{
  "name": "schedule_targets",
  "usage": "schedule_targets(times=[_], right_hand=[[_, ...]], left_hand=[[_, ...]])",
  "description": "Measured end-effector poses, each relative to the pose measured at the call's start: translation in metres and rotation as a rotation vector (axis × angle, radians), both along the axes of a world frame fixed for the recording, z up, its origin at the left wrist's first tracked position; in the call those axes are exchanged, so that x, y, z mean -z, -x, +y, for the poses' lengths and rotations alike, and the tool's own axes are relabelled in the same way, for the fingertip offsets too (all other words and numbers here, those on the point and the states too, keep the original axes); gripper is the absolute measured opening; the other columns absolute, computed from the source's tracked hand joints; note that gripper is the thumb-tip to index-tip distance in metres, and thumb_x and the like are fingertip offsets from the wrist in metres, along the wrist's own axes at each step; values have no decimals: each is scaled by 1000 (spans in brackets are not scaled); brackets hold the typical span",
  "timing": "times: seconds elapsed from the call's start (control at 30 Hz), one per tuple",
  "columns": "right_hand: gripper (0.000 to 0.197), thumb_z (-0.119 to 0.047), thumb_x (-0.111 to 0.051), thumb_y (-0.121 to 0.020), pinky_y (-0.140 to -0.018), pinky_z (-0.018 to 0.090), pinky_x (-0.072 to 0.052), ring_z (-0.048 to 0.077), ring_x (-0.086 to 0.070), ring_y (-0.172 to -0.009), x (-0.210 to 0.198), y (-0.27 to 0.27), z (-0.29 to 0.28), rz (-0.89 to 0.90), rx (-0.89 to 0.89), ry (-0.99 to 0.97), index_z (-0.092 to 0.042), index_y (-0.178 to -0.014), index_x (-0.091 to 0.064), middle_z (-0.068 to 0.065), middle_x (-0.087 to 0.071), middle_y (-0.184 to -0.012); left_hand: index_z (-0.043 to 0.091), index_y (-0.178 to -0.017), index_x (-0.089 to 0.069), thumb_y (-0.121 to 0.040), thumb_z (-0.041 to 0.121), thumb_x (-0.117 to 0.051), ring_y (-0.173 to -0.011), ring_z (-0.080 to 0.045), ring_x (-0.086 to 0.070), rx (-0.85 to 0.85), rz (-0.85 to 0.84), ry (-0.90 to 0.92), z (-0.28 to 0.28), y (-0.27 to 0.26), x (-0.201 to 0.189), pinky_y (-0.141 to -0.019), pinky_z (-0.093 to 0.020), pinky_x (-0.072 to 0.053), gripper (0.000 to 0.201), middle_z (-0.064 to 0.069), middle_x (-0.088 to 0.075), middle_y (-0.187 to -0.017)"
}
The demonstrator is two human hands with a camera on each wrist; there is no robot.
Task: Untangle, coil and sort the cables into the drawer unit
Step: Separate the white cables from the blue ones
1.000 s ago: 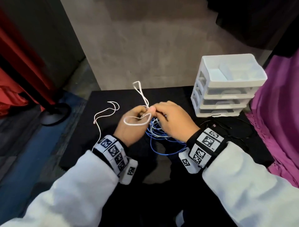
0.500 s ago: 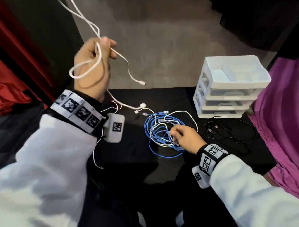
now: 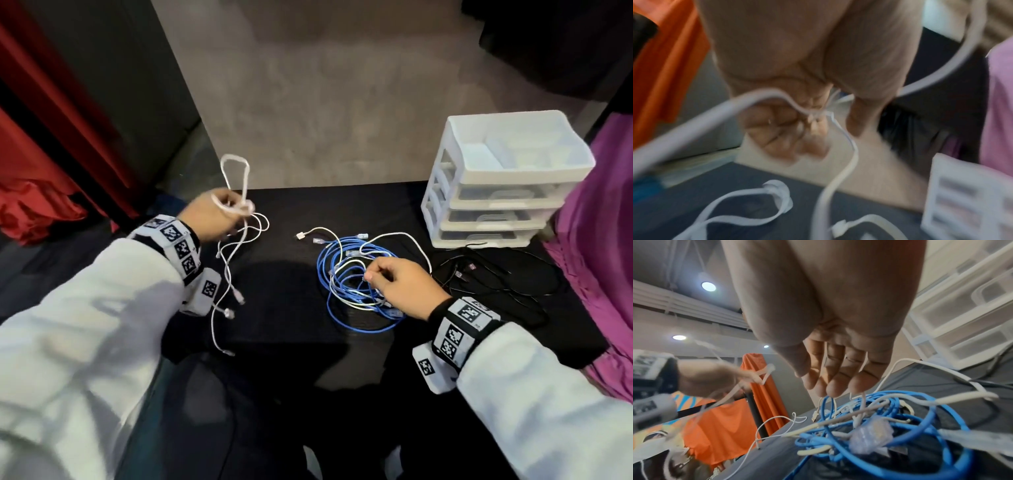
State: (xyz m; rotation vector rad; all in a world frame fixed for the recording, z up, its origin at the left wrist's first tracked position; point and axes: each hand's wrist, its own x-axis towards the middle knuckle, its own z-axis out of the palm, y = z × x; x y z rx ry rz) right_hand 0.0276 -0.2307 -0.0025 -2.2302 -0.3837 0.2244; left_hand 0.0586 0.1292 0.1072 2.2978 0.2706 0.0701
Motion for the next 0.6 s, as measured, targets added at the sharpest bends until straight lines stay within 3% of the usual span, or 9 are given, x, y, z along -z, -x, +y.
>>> schedule_targets(times=[0.03, 0.1, 0.17, 0.27, 0.37, 0.43, 0.5, 0.6], right_hand=[[15, -39, -62, -98, -73, 45, -57, 33, -66, -70, 0, 1, 2, 3, 3, 1, -34, -85, -65, 8, -70, -77], [18, -37, -63, -99, -74, 43, -55, 30, -63, -69, 0, 2, 4, 17, 15, -5, -31, -83, -66, 6, -69, -76], [19, -36, -64, -99, -74, 39, -54, 25, -61, -67, 2, 4, 2, 15, 27, 1, -28, -82, -66, 3, -68, -75], [17, -28, -66, -97, -72, 34, -50, 16, -60, -66, 9, 5, -8, -2, 110, 46, -25, -80, -66, -4, -66, -70], [15, -21, -66, -95, -70, 31, -46, 13, -58, -65, 15, 4, -23, -2, 233, 97, -20, -80, -66, -7, -66, -68], [14, -18, -65, -95, -73, 31, -47, 13, -60, -67, 17, 3, -29, 0, 267, 96, -19, -80, -66, -8, -68, -71], [14, -16, -66, -94, -75, 32, -50, 14, -61, -68, 17, 5, -30, 0, 249, 90, -20, -80, -67, -8, -69, -71], [11, -21, -72, -92, -70, 26, -48, 5, -57, -62, 14, 14, -19, 39, 120, 56, -28, -84, -70, -14, -66, -67]], left_hand=[[20, -116, -64, -79, 46, -82, -84, -13, -67, 19, 135, -148, 8, -4, 19, -77, -30, -53, 48, -6, -69, -106], [22, -146, -47, -72, 55, -84, -122, -28, -62, 25, 345, -403, 23, -6, 55, -104, -36, -48, 90, -11, -61, -139], [25, -152, -42, -77, 56, -80, -134, -33, -54, 25, 459, -517, 30, 0, 90, -110, -38, -44, 90, -12, -51, -151], [41, -142, -51, -73, 61, -67, -134, -36, -50, 9, 474, -567, 26, 11, 123, -113, -43, -41, 74, -10, -52, -148], [44, -135, -55, -72, 44, -65, -141, -33, -39, -60, 344, -592, 21, 18, 127, -118, -56, -28, 63, -2, -49, -148], [34, -131, -63, -77, 30, -66, -139, -33, -41, -144, 52, -538, 11, 22, 121, -116, -60, -27, 54, -4, -52, -145], [25, -120, -70, -78, 29, -60, -125, -34, -53, -146, -262, -417, -12, 28, 109, -109, -52, -40, 44, -6, -61, -129], [28, -109, -71, -85, 35, -58, -107, -24, -63, 230, -356, -295, -67, 40, 104, -100, -36, -48, 28, 2, -66, -109]])
